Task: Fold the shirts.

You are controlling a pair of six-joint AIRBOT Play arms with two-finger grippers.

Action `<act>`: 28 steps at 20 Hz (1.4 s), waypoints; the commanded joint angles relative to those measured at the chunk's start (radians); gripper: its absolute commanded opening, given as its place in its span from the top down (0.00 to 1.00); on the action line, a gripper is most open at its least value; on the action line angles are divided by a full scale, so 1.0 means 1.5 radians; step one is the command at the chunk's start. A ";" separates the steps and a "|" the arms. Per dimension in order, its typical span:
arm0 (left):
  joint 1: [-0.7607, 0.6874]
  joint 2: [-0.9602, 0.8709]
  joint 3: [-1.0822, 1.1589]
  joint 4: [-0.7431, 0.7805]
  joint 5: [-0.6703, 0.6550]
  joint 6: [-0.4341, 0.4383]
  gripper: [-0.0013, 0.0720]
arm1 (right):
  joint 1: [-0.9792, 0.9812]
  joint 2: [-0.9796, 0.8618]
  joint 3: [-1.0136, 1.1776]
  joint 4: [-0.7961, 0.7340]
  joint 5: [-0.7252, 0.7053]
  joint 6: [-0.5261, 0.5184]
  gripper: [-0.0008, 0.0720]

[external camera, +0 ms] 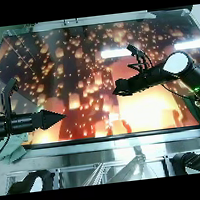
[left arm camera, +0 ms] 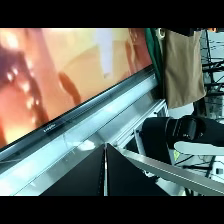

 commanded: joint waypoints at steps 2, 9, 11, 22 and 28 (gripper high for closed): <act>-0.001 0.001 0.000 0.000 0.000 0.000 0.96 | 0.001 -0.007 0.000 0.019 -0.005 0.001 0.96; -0.001 0.001 0.000 0.000 0.000 0.001 0.96 | 0.001 -0.010 0.000 0.019 -0.005 0.000 0.96; -0.001 0.001 0.000 0.000 0.000 0.001 0.96 | 0.001 -0.010 0.000 0.019 0.009 0.000 0.96; 0.046 0.001 0.037 0.190 0.172 -0.001 0.26 | 0.001 -0.100 0.000 0.094 -0.042 -0.021 0.08; 0.344 0.000 0.077 0.801 0.100 -0.247 0.01 | 0.001 -0.090 0.000 0.123 -0.027 -0.093 0.09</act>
